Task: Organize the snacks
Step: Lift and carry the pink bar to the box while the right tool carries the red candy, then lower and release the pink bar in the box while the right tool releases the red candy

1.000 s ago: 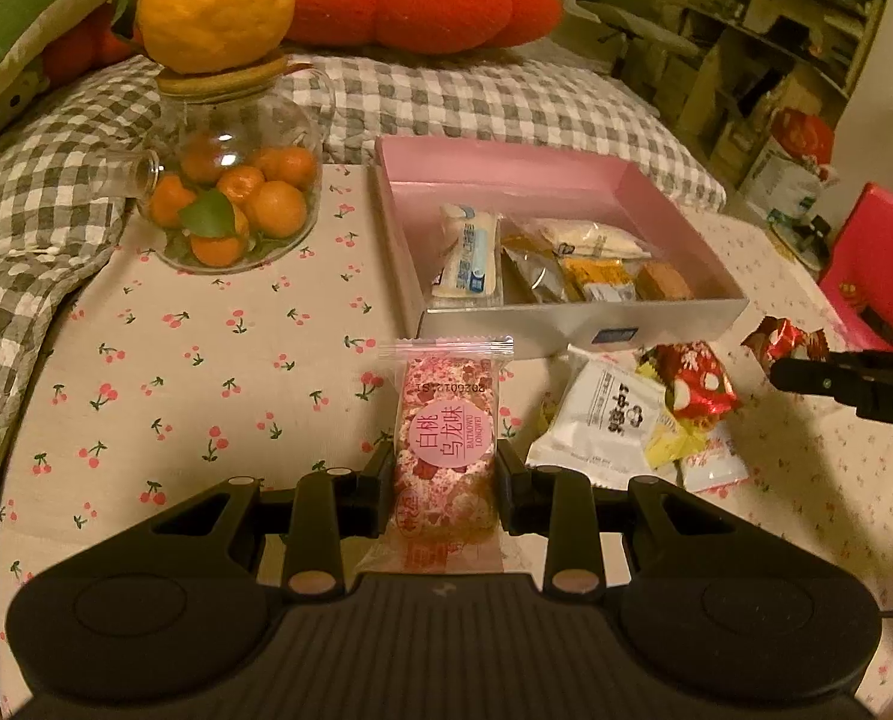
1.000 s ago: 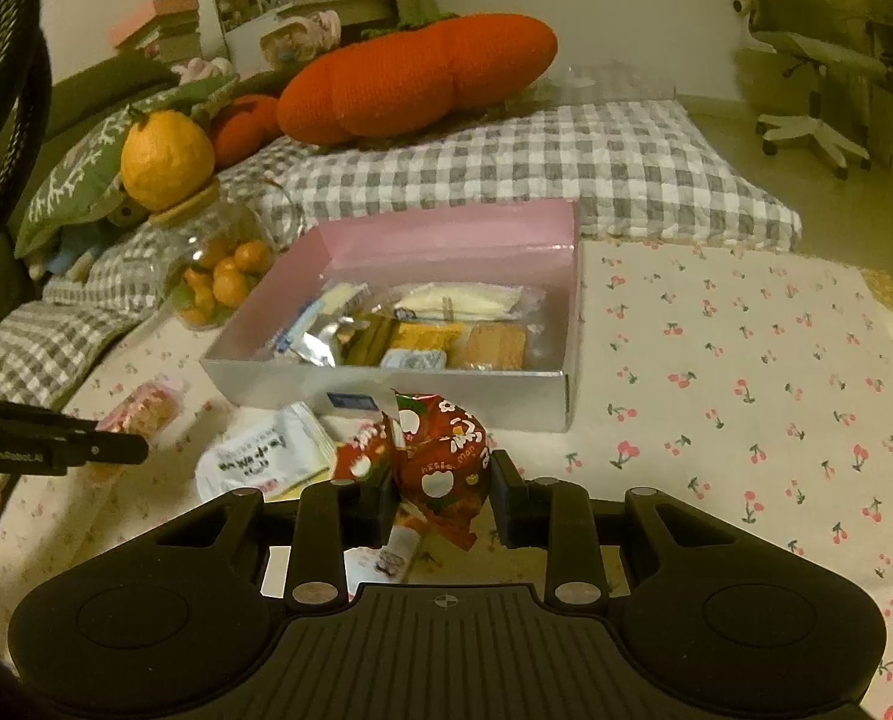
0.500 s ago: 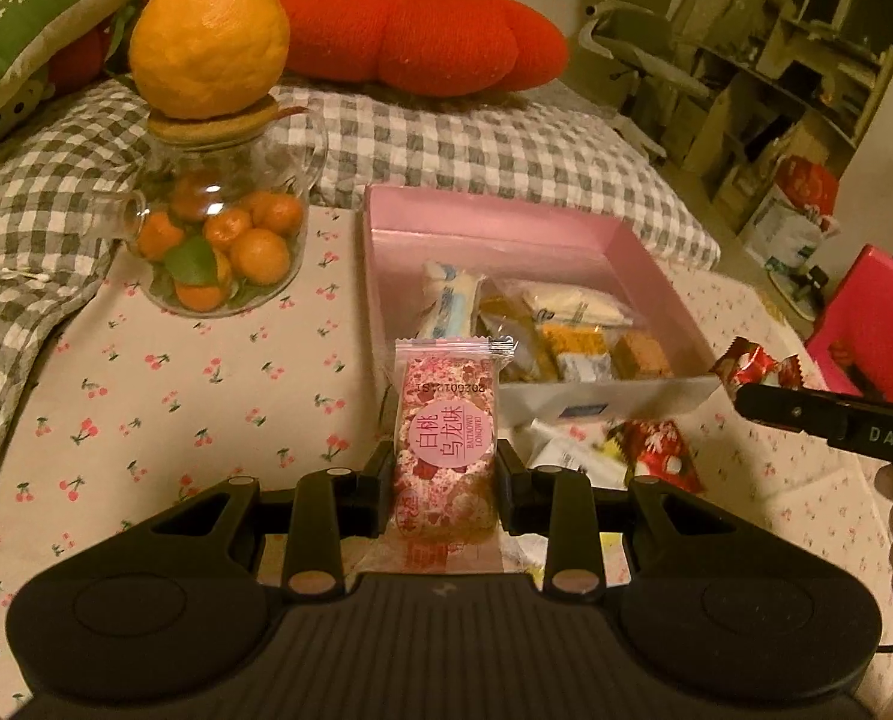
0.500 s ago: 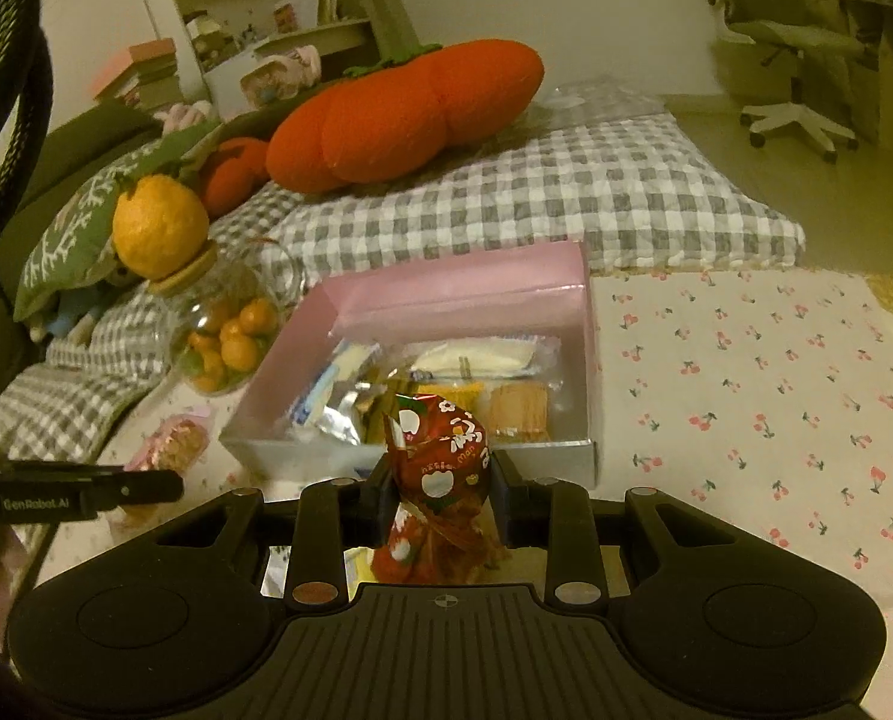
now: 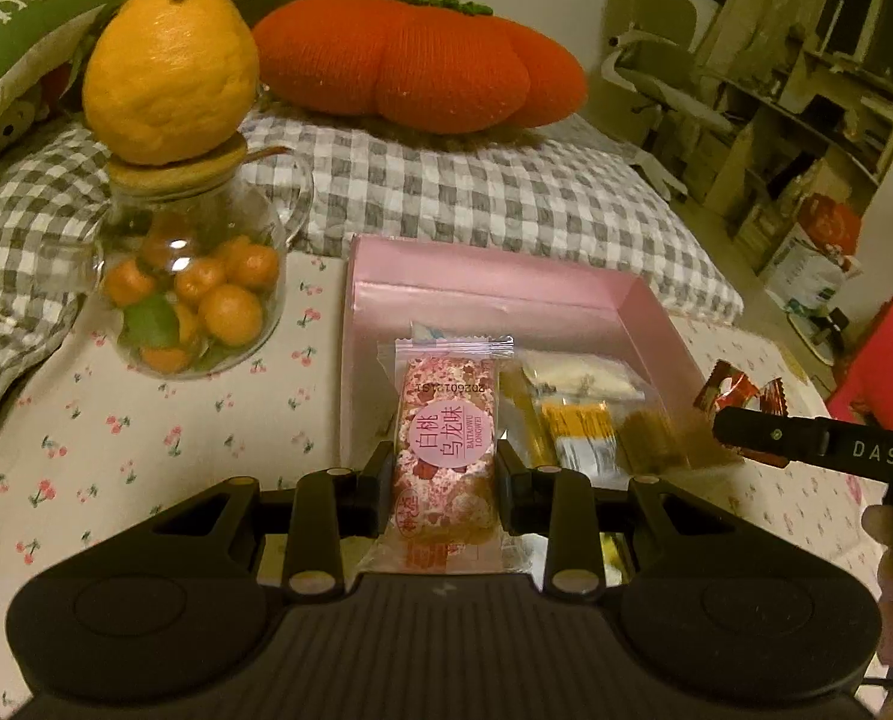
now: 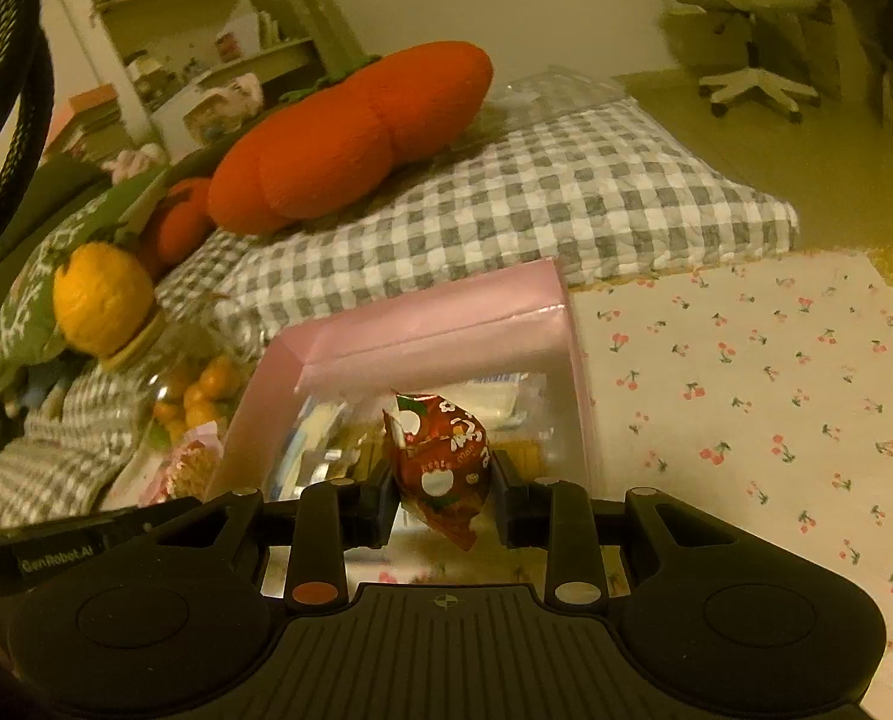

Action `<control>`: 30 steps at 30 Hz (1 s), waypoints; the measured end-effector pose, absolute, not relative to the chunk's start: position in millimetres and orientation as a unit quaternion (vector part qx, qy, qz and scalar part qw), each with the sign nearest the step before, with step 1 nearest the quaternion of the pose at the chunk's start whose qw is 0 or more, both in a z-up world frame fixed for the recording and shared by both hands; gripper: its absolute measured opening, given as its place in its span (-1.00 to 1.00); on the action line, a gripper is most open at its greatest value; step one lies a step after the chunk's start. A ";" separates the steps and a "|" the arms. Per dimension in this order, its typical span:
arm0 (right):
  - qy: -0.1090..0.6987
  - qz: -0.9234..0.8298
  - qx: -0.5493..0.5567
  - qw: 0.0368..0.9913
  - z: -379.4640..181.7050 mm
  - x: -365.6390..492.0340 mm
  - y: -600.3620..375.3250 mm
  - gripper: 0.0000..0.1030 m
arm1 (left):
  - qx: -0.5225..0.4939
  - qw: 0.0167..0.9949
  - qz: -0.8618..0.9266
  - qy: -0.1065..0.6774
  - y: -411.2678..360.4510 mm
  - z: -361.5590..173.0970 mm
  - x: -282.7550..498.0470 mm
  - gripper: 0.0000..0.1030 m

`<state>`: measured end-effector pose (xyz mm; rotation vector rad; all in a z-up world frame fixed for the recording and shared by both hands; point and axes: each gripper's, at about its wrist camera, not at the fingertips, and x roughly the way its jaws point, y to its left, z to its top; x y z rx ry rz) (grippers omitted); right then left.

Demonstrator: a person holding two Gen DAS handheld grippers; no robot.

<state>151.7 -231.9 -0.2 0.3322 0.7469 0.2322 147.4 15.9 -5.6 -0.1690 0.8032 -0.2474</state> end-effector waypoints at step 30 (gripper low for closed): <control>0.366 0.101 0.189 0.906 -20.2 197.8 -234.5 -0.34 | -0.037 0.912 -0.133 0.387 -47.2 -29.6 230.3 -0.19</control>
